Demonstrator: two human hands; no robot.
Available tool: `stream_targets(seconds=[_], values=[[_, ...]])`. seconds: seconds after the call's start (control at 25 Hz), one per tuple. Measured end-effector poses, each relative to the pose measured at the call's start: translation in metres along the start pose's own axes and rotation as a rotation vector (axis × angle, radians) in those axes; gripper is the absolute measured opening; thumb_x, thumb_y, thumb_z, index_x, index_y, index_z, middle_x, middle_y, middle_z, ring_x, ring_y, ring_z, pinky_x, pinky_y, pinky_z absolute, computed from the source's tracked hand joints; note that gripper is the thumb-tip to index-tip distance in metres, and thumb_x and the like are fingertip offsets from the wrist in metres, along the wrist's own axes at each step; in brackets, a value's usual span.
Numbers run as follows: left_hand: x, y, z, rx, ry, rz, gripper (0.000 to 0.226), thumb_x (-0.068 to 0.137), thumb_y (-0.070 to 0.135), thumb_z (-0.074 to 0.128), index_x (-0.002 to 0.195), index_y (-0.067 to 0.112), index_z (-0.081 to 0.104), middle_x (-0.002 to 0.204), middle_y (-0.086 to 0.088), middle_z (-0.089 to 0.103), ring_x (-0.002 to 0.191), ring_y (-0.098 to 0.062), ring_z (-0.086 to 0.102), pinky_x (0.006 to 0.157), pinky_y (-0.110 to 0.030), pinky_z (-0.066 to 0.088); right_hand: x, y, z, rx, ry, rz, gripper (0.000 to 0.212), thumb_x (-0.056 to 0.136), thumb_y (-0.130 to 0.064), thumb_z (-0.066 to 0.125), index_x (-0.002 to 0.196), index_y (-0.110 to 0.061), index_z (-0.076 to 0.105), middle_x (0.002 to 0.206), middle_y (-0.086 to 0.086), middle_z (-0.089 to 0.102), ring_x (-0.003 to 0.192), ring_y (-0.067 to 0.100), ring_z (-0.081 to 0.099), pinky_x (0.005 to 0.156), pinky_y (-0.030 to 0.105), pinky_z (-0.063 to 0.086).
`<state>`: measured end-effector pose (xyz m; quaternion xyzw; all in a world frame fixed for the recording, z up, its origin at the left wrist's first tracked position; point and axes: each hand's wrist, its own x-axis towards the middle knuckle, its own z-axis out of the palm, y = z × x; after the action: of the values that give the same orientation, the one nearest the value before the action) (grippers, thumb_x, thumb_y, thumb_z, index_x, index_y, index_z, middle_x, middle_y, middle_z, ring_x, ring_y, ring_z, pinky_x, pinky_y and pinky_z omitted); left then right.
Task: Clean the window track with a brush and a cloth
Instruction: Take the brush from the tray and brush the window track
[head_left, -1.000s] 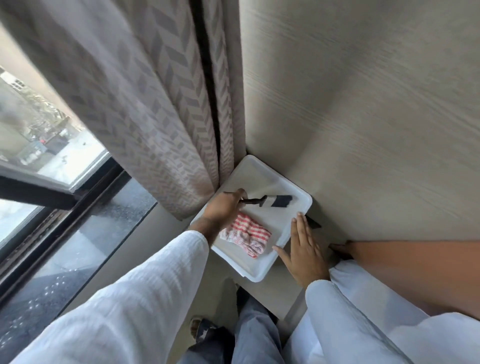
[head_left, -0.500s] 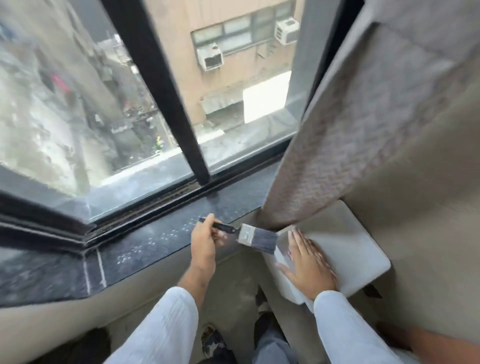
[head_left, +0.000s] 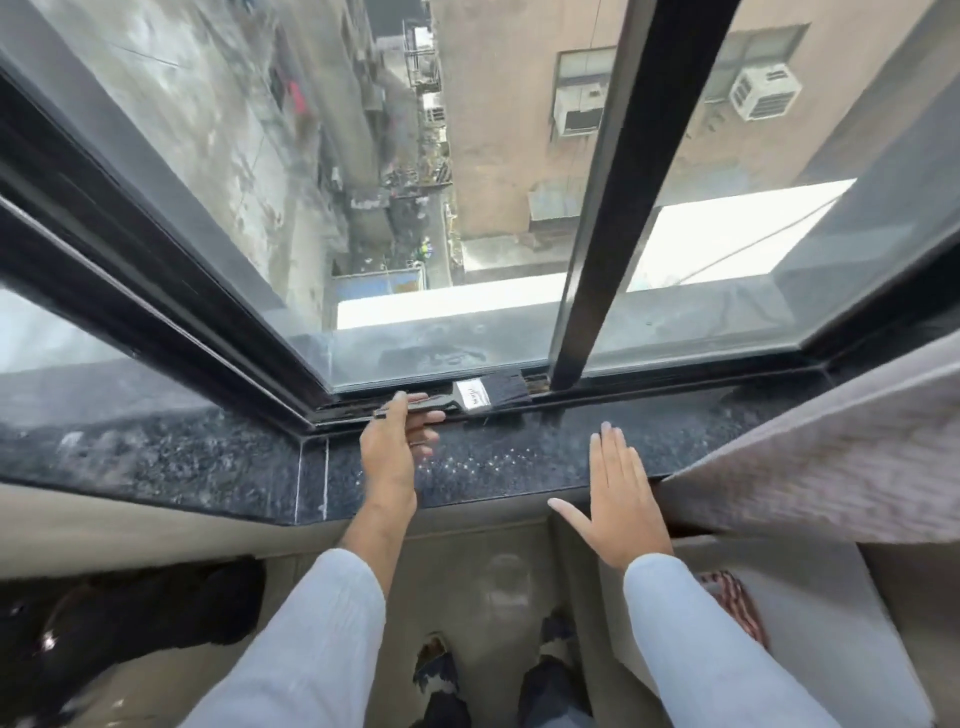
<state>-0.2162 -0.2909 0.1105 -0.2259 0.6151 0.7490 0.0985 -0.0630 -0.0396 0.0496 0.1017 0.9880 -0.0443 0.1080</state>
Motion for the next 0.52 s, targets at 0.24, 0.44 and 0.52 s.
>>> stream_targets(seconds=[0.24, 0.44, 0.52], values=[[0.005, -0.008, 0.042, 0.052, -0.066, -0.025, 0.015, 0.103, 0.027, 0.068, 0.099, 0.014, 0.075, 0.076, -0.007, 0.081, 0.056, -0.014, 0.071, 0.049, -0.019, 0.058, 0.008, -0.003, 0.012, -0.011, 0.012, 0.036, 0.115, 0.092, -0.089, 0.017, 0.166, -0.002, 0.005, 0.178, 0.019, 0.002, 0.166, 0.034, 0.006, 0.134, 0.053, 0.020], [0.006, -0.015, 0.047, 0.160, 0.018, 0.083, 0.011, 0.097, 0.023, 0.076, 0.089, 0.017, 0.077, 0.068, -0.005, 0.078, 0.056, -0.020, 0.073, 0.056, -0.029, 0.064, 0.008, -0.003, 0.013, -0.009, 0.014, 0.048, 0.112, 0.093, -0.085, 0.018, 0.166, -0.001, 0.010, 0.178, 0.019, 0.005, 0.166, 0.034, 0.007, 0.133, 0.054, 0.022], [0.007, -0.015, 0.037, 0.150, 0.093, 0.092, 0.010, 0.098, 0.024, 0.075, 0.090, 0.017, 0.076, 0.067, -0.003, 0.077, 0.056, -0.022, 0.075, 0.057, -0.031, 0.066, 0.008, -0.004, 0.014, -0.008, 0.017, 0.051, 0.110, 0.093, -0.084, 0.018, 0.166, -0.002, 0.011, 0.178, 0.019, 0.005, 0.166, 0.034, 0.007, 0.134, 0.054, 0.022]])
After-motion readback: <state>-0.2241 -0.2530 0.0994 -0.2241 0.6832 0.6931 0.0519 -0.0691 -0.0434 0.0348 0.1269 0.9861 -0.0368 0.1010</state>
